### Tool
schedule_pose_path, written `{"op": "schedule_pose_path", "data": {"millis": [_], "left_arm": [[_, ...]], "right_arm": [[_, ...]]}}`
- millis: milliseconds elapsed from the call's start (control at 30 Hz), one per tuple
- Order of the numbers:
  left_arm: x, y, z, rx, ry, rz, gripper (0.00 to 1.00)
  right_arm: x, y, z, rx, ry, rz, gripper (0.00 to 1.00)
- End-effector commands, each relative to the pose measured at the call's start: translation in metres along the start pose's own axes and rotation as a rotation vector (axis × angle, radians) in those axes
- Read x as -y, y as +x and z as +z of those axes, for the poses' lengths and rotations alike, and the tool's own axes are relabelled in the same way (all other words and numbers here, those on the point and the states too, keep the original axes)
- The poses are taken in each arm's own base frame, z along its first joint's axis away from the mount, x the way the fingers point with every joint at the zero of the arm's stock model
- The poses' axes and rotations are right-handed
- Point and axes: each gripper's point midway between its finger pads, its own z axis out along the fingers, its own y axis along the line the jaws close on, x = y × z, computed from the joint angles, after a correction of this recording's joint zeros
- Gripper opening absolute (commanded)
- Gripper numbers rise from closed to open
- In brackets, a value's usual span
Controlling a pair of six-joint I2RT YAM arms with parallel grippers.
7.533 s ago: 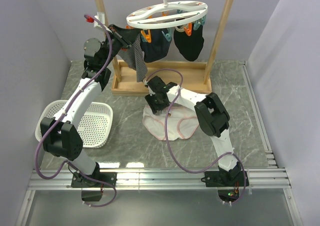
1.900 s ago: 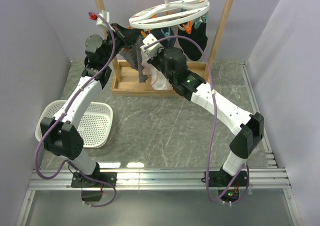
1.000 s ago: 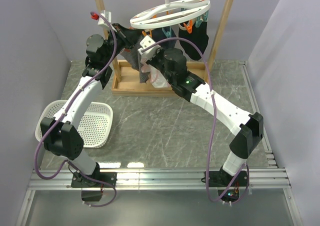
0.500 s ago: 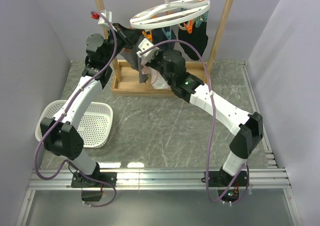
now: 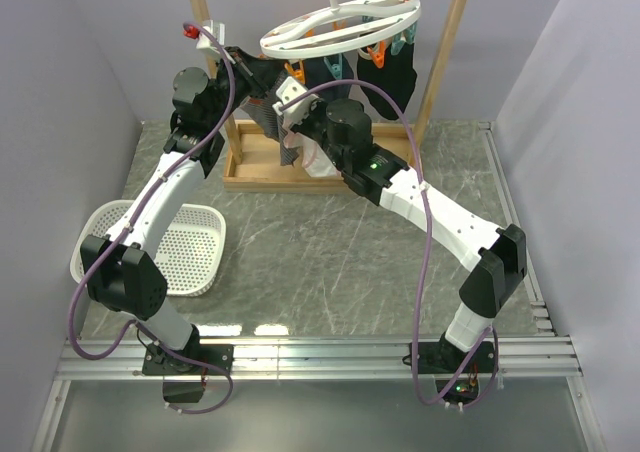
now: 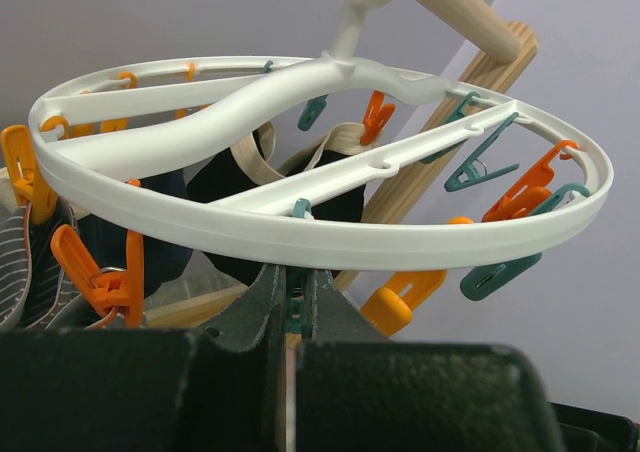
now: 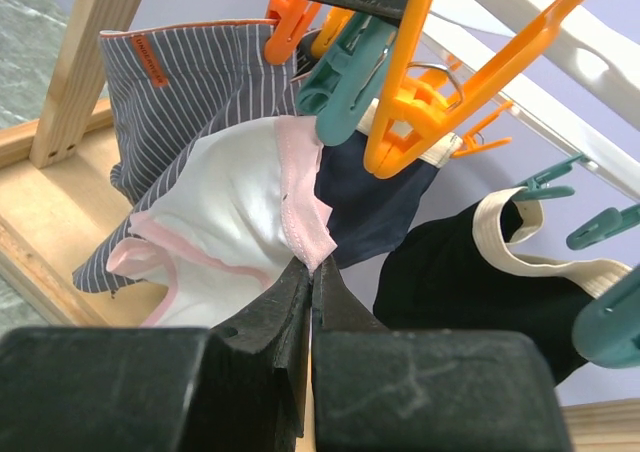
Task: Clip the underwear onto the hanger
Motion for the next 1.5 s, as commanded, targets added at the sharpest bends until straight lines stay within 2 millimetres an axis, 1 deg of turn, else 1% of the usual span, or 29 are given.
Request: {"op": "schedule_pose_path", "data": {"millis": [0,267,400,467,633,767,900,1133,1300,1400,1467], "left_arm": [[0.001,0.003,0.004,-0.013,-0.003,0.014,0.0],[0.003,0.001,0.003,-0.013,0.0,0.019,0.0],[0.003,0.001,0.004,-0.013,0.0,0.02,0.0],[0.004,0.0,0.004,-0.011,0.0,0.019,0.0],[0.006,-0.001,0.006,-0.007,0.004,0.016,0.0],[0.012,-0.001,0.004,-0.008,0.035,0.001,0.0],[0.014,0.002,0.003,-0.014,0.048,-0.012,0.0],[0.023,-0.004,0.001,0.005,0.087,-0.032,0.0],[0.025,-0.008,0.002,0.01,0.089,-0.034,0.0],[0.023,-0.008,0.002,0.01,0.081,-0.022,0.0],[0.023,-0.008,0.001,0.008,0.081,-0.01,0.0]], "right_arm": [[0.049,-0.052,-0.021,0.129,0.117,0.038,0.0],[0.054,-0.049,-0.023,0.125,0.132,0.034,0.0],[0.057,-0.052,-0.024,0.132,0.138,0.035,0.0],[0.056,-0.053,-0.026,0.135,0.125,0.031,0.0],[0.045,-0.045,-0.027,0.132,0.094,0.011,0.0],[0.047,-0.047,-0.026,0.139,0.102,0.01,0.0],[0.05,-0.049,-0.025,0.147,0.113,0.011,0.0],[0.043,-0.045,-0.022,0.141,0.092,0.003,0.0],[0.035,-0.035,-0.022,0.152,0.101,-0.045,0.0],[0.039,-0.032,-0.028,0.191,0.152,-0.118,0.0],[0.041,-0.034,-0.031,0.221,0.176,-0.154,0.0]]}}
